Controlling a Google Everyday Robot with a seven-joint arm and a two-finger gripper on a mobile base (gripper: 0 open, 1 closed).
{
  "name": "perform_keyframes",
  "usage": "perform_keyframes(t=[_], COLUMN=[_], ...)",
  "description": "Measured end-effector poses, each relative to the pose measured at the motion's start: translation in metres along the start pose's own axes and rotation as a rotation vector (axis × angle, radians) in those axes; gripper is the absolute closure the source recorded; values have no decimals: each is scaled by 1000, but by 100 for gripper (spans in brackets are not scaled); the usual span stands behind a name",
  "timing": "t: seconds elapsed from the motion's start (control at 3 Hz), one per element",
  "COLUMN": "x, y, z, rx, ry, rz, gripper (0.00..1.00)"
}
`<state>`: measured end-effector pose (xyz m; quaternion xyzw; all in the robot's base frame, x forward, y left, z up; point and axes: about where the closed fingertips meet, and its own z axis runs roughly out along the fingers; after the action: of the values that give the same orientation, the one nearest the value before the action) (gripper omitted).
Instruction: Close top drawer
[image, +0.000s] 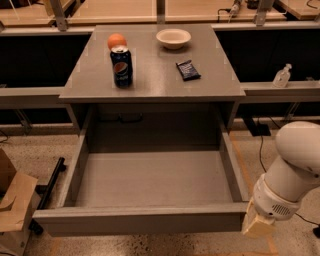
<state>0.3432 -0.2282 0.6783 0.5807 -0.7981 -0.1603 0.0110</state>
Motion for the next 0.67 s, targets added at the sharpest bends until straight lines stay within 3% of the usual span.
perform_keyframes(t=[0.33, 0.67], x=[1, 1], y=[-4, -4], z=[24, 24], rx=[-28, -28], ry=[-2, -2], rz=[11, 11], gripper=[100, 100])
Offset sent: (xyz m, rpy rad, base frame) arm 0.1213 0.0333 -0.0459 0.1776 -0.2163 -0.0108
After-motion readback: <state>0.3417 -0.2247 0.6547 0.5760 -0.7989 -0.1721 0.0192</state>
